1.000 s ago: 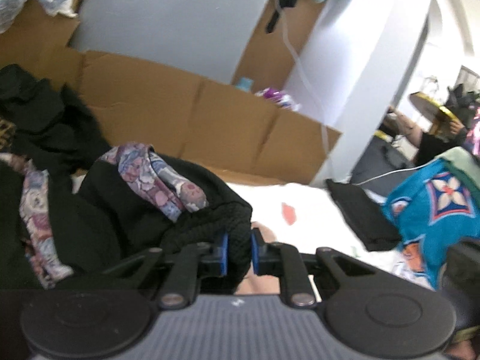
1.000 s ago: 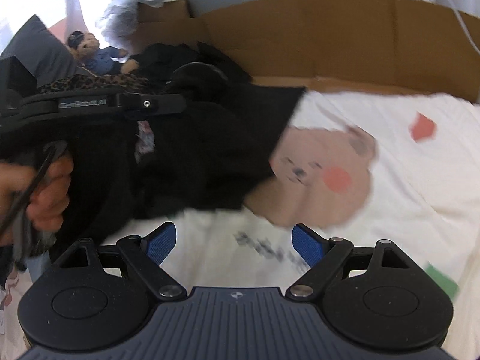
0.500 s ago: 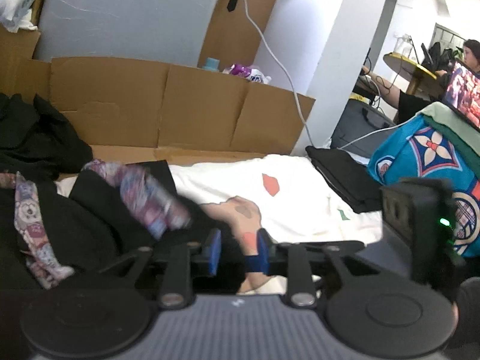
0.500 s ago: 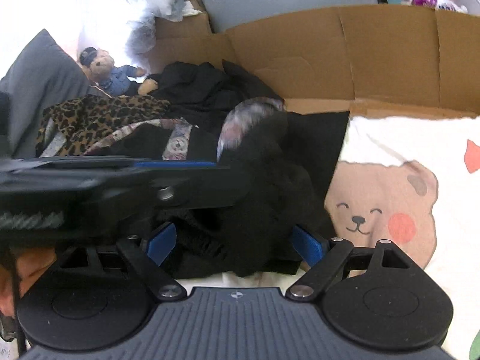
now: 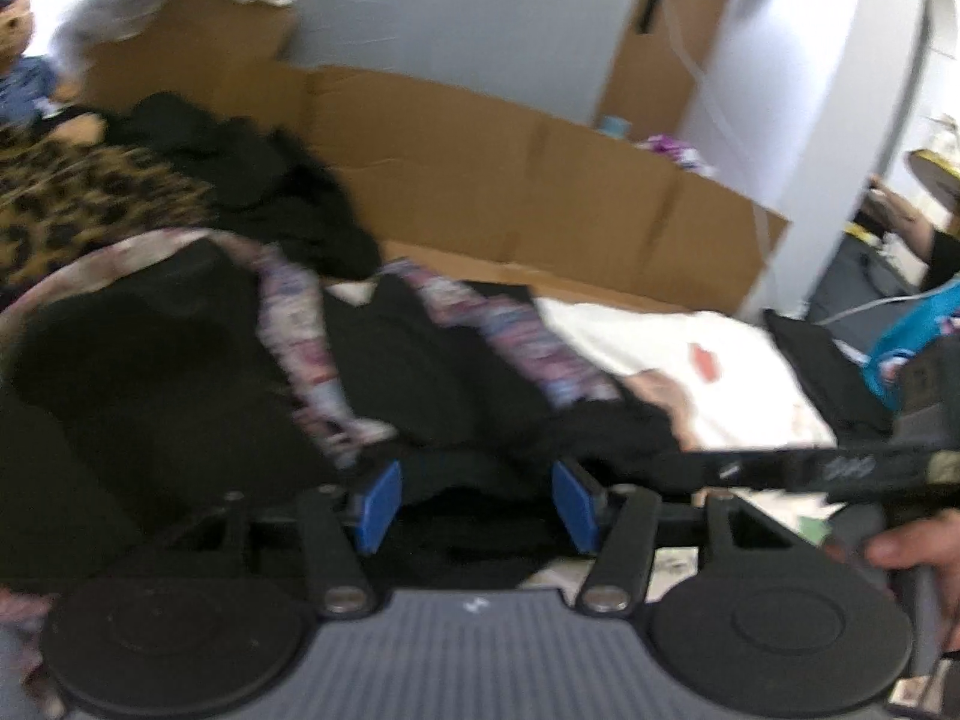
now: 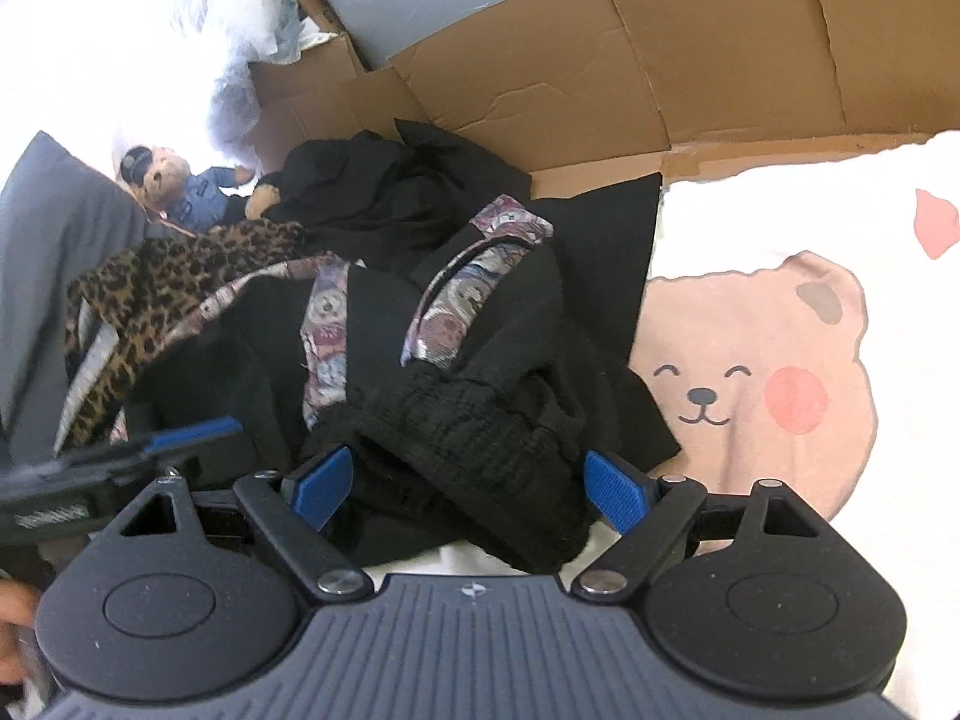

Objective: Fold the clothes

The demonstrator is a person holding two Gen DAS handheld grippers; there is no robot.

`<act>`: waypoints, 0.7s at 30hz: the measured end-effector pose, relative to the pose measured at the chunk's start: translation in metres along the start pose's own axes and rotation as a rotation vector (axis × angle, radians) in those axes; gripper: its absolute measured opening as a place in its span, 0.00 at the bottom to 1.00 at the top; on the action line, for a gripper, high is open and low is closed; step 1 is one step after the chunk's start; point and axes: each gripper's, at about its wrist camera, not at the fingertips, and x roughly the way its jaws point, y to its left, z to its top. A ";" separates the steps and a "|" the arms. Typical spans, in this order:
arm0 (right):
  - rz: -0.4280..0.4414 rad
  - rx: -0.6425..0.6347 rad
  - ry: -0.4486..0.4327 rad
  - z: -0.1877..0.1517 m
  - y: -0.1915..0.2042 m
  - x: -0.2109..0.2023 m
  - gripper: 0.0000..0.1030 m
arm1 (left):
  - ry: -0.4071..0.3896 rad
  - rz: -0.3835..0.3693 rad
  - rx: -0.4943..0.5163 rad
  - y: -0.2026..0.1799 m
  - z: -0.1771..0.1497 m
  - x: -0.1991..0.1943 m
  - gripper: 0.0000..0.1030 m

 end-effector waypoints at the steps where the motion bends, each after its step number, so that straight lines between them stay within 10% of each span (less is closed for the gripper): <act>1: -0.012 0.000 -0.005 0.003 0.002 0.000 0.86 | 0.001 0.010 -0.005 0.004 -0.002 -0.002 0.58; 21: -0.289 -0.002 0.104 0.064 0.048 0.062 0.82 | 0.000 0.024 -0.032 0.004 -0.010 0.001 0.59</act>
